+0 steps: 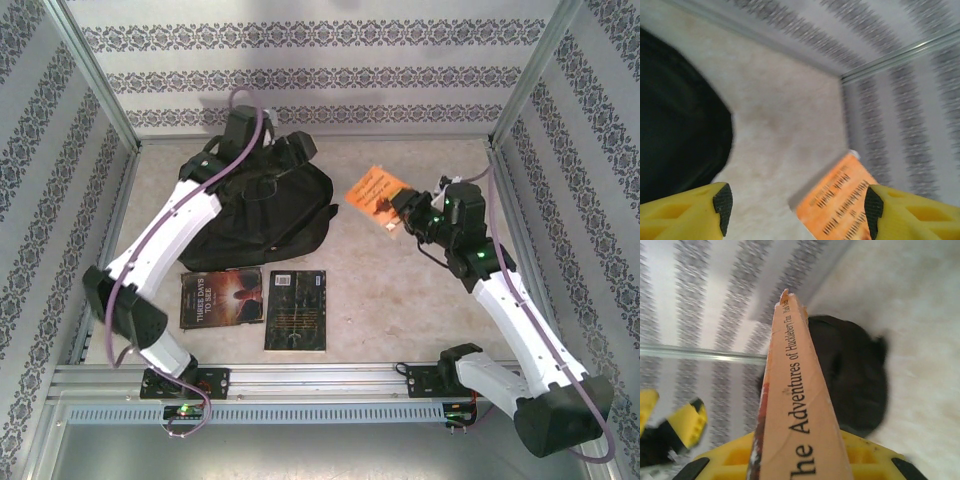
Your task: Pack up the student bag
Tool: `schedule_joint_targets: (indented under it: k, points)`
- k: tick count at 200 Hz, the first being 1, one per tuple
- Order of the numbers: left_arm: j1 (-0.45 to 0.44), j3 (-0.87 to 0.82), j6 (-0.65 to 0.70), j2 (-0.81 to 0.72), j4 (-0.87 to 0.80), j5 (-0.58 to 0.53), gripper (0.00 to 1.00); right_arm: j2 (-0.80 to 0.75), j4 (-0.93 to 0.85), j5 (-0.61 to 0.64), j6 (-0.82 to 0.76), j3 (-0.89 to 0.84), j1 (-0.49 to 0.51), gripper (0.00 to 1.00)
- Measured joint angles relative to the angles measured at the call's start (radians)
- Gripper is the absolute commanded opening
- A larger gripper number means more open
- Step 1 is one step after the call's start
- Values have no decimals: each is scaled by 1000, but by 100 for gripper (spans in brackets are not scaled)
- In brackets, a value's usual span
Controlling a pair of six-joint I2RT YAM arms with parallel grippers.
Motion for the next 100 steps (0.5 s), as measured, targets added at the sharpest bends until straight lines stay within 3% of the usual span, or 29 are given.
schedule_joint_targets:
  k: [58, 100]
  points:
    - [-14, 161, 244, 359, -270, -3, 66, -4, -222, 40, -112, -48, 4, 0]
    - [-27, 256, 315, 444, -319, -3, 65, 0, -254, 38, -127, -56, 4, 0]
